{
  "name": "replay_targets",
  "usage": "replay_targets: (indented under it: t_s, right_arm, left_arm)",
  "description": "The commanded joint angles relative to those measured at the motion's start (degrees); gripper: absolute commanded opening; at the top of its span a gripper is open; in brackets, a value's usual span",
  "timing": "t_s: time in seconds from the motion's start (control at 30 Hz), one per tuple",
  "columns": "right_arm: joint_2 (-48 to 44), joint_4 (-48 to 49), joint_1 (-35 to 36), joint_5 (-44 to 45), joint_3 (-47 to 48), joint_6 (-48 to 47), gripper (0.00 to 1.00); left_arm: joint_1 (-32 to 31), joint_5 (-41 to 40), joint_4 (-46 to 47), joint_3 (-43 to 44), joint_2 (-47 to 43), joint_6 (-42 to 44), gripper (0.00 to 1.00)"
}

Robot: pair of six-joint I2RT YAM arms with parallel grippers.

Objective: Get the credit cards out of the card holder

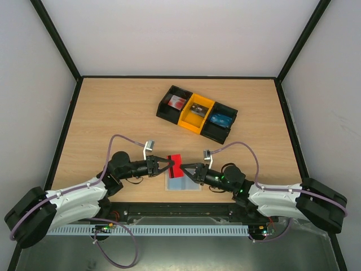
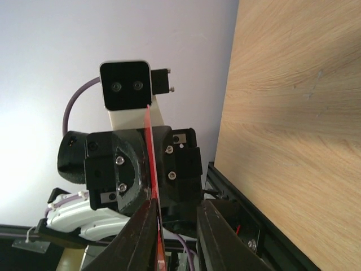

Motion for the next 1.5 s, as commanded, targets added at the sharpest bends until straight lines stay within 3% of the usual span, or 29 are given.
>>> replay_targets:
  t_s: [0.0,0.33,0.47,0.5,0.63,0.67,0.77,0.87,1.07,1.23,1.47]
  right_arm:
    - [-1.7,0.4,0.3,-3.3,-0.5,-1.2,0.18]
    - [0.5,-0.5,0.3,-6.7,1.7,-2.7,0.15]
    - [1.8,1.7,0.3,-7.1,1.4,-2.6,0.03]
    - [1.7,1.7,0.3,-6.8,1.3,-3.0,0.02]
    - [-1.0,-3.1,0.3,-4.9,2.2,-7.7,0.02]
    - [-2.3,-7.0,0.3,-3.7,3.0,-9.9,0.02]
    - [-7.5,-23.4,0.2,2.0,5.6,-16.5,0.02]
    - [-13.8,-32.8,0.3,8.8,7.1,-22.5,0.02]
    - [-20.2,-44.8,0.3,20.3,10.6,-34.7,0.02]
    - [-17.1,-51.4,0.3,30.2,14.1,-40.8,0.02]
    - [-9.8,-44.3,0.5,29.5,14.8,-54.3,0.02]
  left_arm:
    - [0.2,-0.3,3.2,-0.4,-1.6,1.1,0.03]
    - [0.2,-1.1,2.2,-0.5,-2.3,2.5,0.03]
    - [0.2,-1.6,1.0,-0.3,-2.8,3.2,0.03]
    - [0.3,-1.6,0.4,-0.3,-3.0,3.3,0.08]
    - [0.8,-1.3,-5.7,1.2,-3.7,4.9,0.49]
    - [1.0,-1.3,-7.8,2.0,-4.2,5.9,0.55]
    - [1.3,-2.1,-15.2,4.4,-5.2,8.9,0.65]
    - [1.8,-1.8,-20.2,6.6,-6.3,11.5,0.71]
    - [2.7,-2.4,-28.5,9.7,-7.2,11.3,0.75]
    - [3.0,-3.6,-31.0,10.6,-8.3,8.4,0.74]
    - [3.2,-7.7,-34.8,10.8,-11.1,2.6,0.69]
